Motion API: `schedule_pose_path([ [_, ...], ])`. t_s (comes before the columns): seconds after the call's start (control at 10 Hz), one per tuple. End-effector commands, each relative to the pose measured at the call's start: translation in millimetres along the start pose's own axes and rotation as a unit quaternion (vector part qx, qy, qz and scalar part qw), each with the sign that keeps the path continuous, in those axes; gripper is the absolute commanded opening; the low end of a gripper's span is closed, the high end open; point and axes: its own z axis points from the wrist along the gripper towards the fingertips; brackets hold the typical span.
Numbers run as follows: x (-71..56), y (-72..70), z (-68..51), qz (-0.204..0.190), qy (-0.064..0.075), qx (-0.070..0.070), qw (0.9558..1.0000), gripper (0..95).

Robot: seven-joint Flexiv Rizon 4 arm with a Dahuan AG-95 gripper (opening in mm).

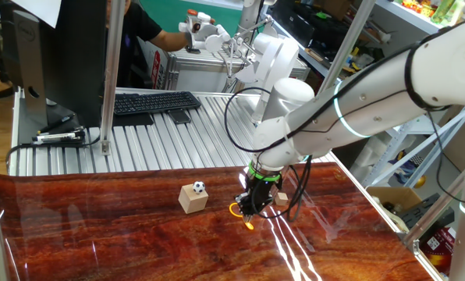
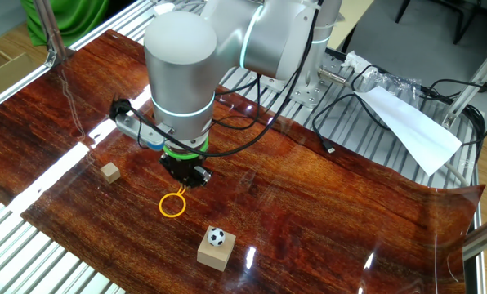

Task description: Attach the bubble ring to the ball

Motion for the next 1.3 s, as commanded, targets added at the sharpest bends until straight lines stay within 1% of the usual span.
schedule_pose_path([
  [0.1,1.7,-0.4,-0.8,0.001,-0.002,0.001,1.0,19.0],
  [0.5,1.3,-0.2,-0.1,-0.003,-0.001,0.003,1.0,19.0],
  [0.6,1.1,-0.1,0.3,-0.003,-0.002,0.004,1.0,38.0],
  [0.8,0.6,0.1,1.3,-0.004,-0.002,0.007,1.0,38.0],
  [1.3,0.5,-0.1,1.9,-0.005,-0.001,0.007,1.0,38.0],
])
